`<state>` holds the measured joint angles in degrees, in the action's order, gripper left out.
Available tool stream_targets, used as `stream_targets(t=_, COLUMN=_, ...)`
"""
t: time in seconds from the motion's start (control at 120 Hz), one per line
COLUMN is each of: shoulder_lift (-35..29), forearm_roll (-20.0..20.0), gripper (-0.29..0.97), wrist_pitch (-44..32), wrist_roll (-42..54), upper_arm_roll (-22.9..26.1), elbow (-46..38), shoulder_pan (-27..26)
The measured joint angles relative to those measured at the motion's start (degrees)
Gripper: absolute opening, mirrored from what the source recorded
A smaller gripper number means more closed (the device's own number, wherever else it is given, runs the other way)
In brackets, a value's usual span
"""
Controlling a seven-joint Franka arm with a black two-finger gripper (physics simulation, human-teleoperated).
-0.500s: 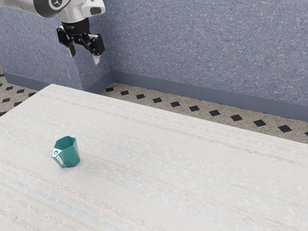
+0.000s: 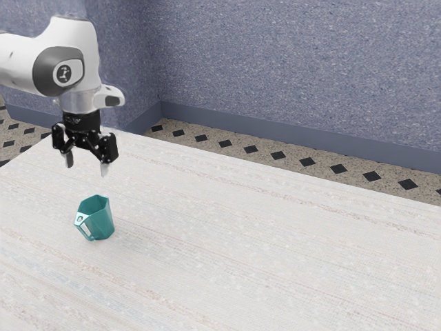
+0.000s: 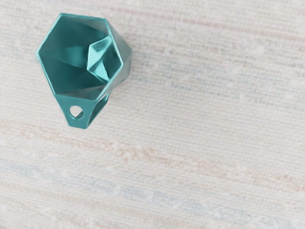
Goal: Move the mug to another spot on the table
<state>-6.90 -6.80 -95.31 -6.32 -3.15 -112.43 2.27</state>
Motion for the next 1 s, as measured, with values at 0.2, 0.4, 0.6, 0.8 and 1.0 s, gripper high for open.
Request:
stream_targets(t=0.2, shoulder_lift=-3.3, forearm_roll=2.1, gripper=0.68, wrist_pitch=-9.1, wrist_roll=-0.8, upper_arm_roll=-3.7, elbow=-14.4, shoulder_pan=0.3)
stream_targets(t=0.4, shoulder_lift=-1.4, forearm_roll=4.8, gripper=0.68, wrist_pitch=-18.5, wrist_roll=1.2, upper_arm_roll=-8.8, elbow=-20.7, shoulder_pan=0.4)
stream_targets(t=0.6, shoulder_lift=5.0, forearm_roll=9.3, gripper=0.68, wrist_pitch=-27.2, wrist_roll=5.7, upper_arm_roll=-11.9, elbow=-21.9, shoulder_pan=-0.1)
stream_targets(t=0.8, shoulder_lift=9.2, forearm_roll=12.0, gripper=0.68, wrist_pitch=-32.2, wrist_roll=13.5, upper_arm_roll=-14.9, elbow=-21.4, shoulder_pan=-0.3)
stream_targets(t=1.0, shoulder_lift=12.0, forearm_roll=17.6, gripper=0.65, wrist_pitch=-35.9, wrist_roll=23.5, upper_arm_roll=-15.7, elbow=-20.7, shoulder_pan=3.4)
